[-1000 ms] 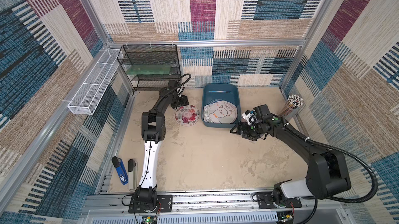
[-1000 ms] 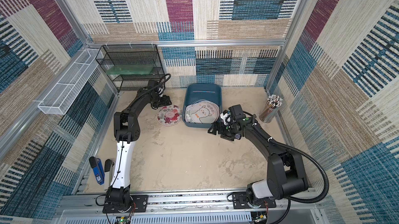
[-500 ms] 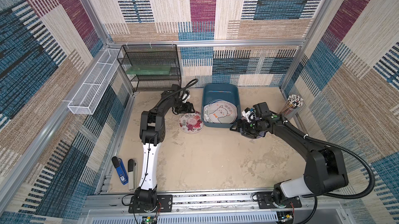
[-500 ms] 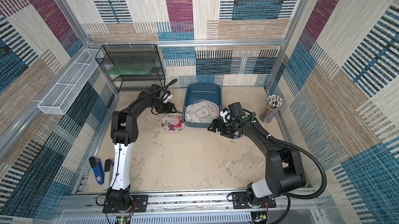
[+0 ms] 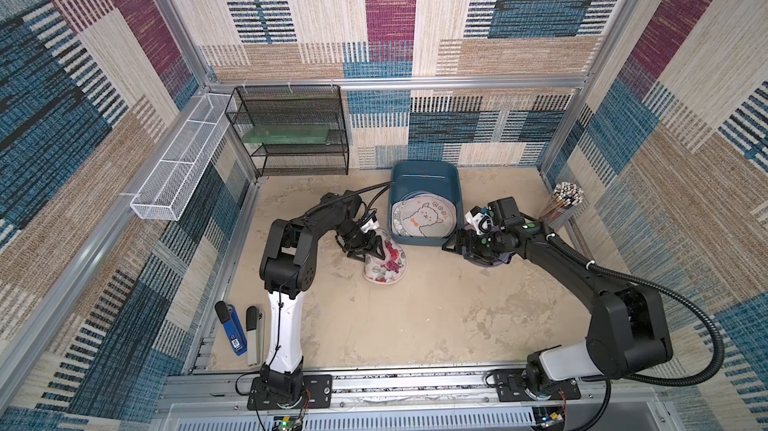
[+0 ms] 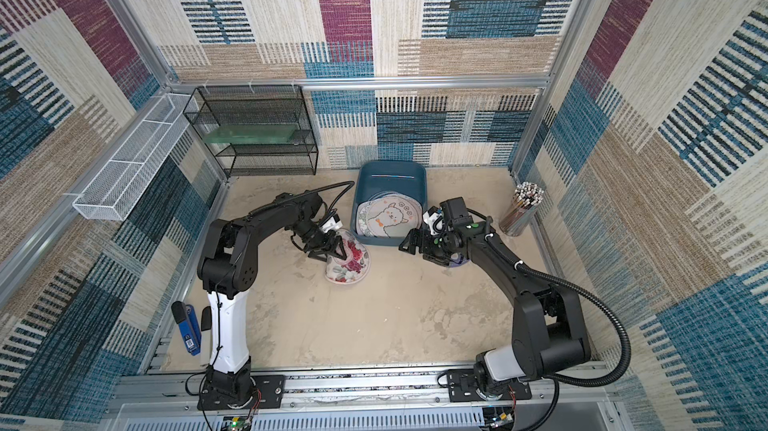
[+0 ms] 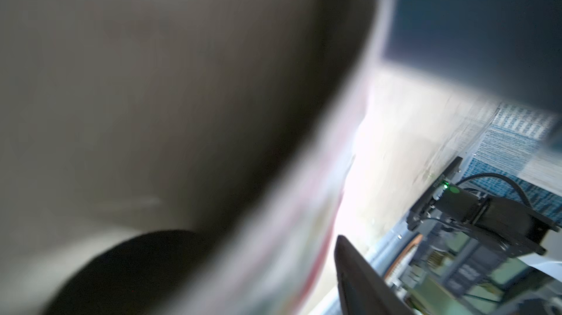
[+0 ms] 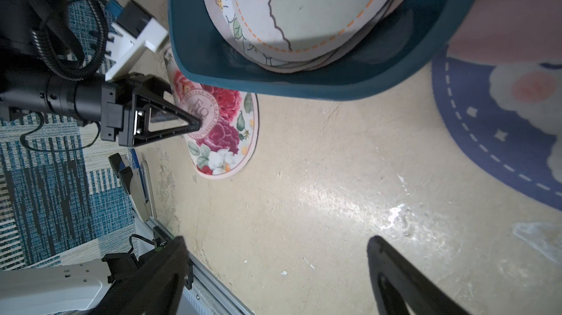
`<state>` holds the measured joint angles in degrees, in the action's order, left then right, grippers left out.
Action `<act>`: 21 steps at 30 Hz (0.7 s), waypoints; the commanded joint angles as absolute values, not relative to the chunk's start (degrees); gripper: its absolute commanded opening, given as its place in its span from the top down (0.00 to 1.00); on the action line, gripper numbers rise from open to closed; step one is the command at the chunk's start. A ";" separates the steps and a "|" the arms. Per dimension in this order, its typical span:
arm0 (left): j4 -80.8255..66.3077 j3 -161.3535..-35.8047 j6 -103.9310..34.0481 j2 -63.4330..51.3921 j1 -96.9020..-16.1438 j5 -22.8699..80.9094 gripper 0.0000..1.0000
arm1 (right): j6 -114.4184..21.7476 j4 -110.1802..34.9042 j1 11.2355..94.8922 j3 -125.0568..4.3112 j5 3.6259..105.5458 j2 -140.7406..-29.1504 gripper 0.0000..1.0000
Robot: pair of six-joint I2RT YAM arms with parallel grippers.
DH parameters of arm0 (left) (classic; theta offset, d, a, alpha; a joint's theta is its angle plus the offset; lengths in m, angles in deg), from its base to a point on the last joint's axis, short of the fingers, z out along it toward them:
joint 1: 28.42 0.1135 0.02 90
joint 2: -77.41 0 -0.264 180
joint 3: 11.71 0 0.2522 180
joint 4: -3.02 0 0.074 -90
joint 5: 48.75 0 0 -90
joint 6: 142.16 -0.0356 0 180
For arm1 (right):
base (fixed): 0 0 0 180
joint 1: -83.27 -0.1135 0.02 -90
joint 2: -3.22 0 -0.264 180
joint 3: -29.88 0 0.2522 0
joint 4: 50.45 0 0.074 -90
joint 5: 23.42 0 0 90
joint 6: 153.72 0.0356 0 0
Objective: Put the coasters into the storage box
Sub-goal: Move the coaster to the center of the board.
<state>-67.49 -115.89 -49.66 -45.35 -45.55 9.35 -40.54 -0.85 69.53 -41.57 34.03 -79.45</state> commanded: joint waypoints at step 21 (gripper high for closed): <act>-48.11 -98.94 -30.43 -29.42 -48.60 28.78 0.28 | -44.91 -1.97 69.25 -39.86 30.23 -79.54 0.05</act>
